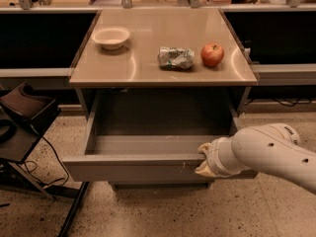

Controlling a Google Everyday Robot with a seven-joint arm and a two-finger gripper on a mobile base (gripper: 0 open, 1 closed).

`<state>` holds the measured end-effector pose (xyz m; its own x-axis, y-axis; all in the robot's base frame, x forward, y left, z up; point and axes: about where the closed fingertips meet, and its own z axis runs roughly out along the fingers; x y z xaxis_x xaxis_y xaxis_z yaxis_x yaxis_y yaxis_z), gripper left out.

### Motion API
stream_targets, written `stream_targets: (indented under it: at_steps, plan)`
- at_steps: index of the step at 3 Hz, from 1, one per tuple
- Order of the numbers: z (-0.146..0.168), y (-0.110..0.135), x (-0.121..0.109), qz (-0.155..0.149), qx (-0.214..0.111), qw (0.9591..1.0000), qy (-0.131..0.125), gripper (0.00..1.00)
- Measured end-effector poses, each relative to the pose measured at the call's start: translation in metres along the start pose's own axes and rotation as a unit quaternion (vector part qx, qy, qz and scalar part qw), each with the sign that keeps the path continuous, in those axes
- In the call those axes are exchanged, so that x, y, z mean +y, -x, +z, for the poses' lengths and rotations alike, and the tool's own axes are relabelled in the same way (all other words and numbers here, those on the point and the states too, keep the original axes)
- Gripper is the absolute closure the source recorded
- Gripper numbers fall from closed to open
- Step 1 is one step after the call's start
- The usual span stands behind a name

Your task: Open top drawer

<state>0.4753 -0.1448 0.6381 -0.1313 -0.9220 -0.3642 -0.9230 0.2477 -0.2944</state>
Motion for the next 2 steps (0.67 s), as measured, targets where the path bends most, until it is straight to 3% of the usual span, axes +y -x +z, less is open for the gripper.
stream_targets:
  at_steps: [2]
  plan:
    - [-0.0009, 0.0006, -0.0005, 0.000, 0.000, 1.0000, 0.000, 1.00]
